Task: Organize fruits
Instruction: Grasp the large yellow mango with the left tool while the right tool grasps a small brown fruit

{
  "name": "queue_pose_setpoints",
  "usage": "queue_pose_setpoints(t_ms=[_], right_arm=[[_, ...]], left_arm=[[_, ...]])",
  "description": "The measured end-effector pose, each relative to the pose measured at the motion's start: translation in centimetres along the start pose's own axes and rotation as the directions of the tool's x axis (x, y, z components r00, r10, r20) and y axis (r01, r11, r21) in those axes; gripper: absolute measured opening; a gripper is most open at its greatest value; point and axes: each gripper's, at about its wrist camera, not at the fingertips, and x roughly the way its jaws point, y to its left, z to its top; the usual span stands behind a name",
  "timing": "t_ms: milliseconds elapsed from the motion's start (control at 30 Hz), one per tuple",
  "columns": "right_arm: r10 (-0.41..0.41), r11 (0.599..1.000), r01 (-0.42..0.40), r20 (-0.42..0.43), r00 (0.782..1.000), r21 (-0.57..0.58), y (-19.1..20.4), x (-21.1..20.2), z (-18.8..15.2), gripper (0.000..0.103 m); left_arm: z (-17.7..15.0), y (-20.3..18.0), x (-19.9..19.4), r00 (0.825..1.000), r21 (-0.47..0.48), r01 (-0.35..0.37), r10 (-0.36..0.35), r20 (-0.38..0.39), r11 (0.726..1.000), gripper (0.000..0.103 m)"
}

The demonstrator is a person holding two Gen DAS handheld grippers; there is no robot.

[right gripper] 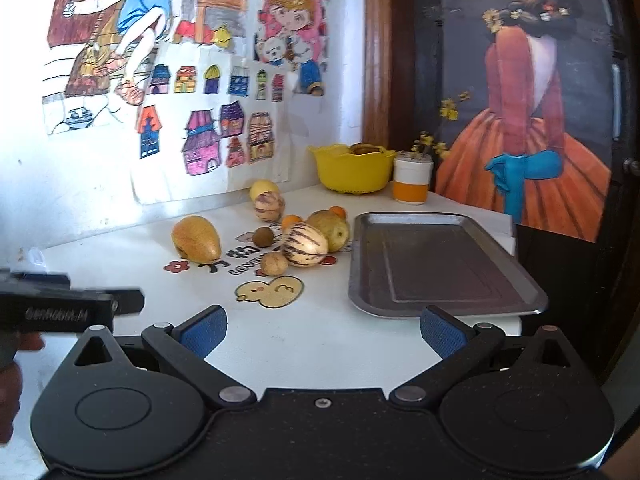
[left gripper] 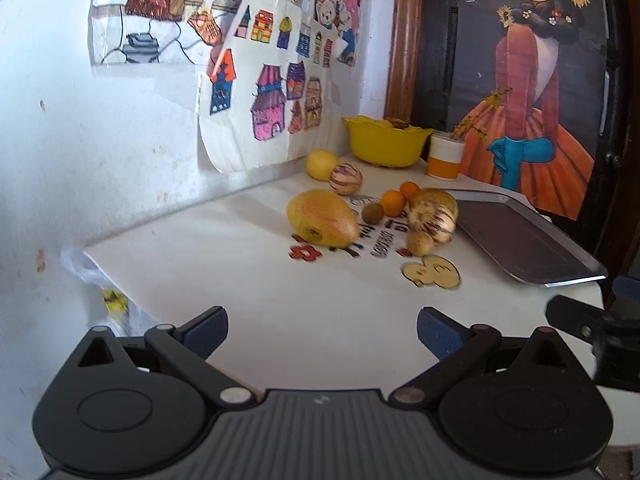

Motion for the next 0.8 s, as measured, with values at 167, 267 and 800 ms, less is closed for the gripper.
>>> queue_pose_setpoints(t_ms=[167,267,800], right_arm=[[0.081,0.997,-0.081,-0.039,0.996,0.014,-1.0,1.9,2.2,0.103],[0.126,0.991,-0.123,-0.060,0.990,0.051,-2.0,2.9,4.1,0.103],[0.127,0.991,-0.116,-0.216,0.968,0.064,-2.5,11.2,11.8,0.102]], left_arm=[[2.3,0.9,1.1,1.000,-0.017,-0.027,0.027,0.000,0.999,0.103],[4.2,1.5,2.6,0.999,-0.032,-0.027,0.026,-0.032,0.999,0.103],[11.0,2.9,10.7,0.982,-0.137,-0.004,-0.022,-0.190,0.991,0.102]])
